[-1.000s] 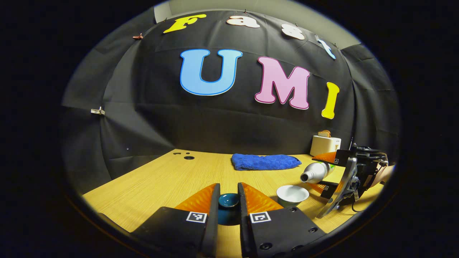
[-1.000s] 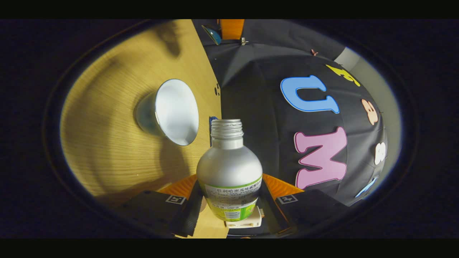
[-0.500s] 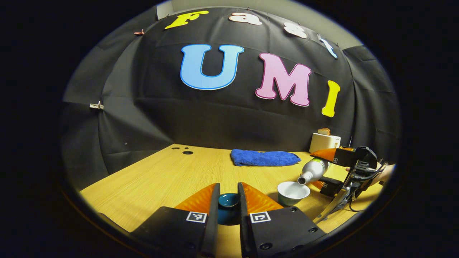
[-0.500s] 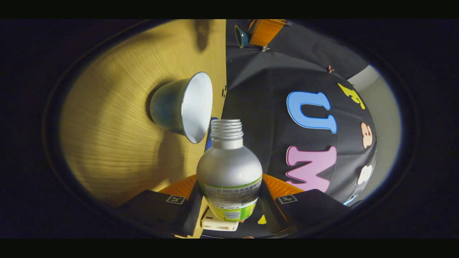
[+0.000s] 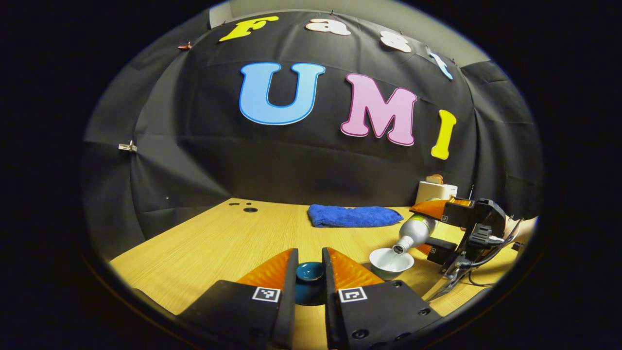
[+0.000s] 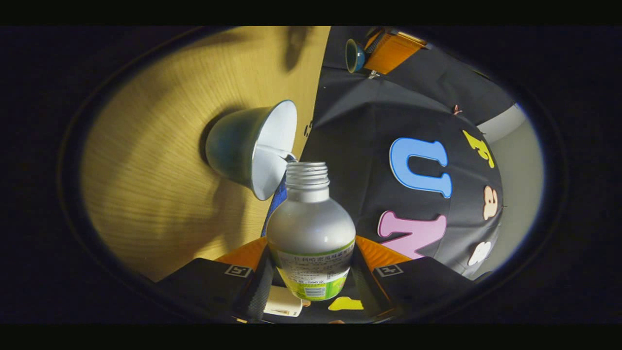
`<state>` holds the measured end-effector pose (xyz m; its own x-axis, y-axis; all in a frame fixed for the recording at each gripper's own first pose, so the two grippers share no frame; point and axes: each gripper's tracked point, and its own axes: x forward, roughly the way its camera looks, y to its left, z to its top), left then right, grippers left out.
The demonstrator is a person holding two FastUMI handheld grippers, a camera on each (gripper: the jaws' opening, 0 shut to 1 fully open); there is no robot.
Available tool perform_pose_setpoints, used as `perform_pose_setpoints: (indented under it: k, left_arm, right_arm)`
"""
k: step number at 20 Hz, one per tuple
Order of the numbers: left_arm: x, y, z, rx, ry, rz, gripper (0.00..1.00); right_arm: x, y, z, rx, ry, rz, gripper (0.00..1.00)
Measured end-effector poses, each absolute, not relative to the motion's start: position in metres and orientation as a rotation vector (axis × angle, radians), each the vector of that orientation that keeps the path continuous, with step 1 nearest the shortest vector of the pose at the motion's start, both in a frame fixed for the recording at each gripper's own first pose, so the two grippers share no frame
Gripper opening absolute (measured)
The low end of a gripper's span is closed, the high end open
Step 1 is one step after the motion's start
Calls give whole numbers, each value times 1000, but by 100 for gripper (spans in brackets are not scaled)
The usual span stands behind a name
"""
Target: Open the teacup lid with one hand, grasp the water bottle and pour water into the teacup with the other hand; after pouring, place the water bottle on the coaster and then close the teacup lid.
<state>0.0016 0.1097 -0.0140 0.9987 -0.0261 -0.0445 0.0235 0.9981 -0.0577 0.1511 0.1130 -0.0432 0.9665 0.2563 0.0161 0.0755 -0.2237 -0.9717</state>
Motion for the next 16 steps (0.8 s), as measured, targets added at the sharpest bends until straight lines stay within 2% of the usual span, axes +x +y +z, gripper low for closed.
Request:
perform_pose_setpoints:
  k: [16]
  left_arm:
    - [-2, 106, -12, -72, 36, -38, 29]
  right_arm:
    - [152, 119, -18, -1948, -352, 102, 76]
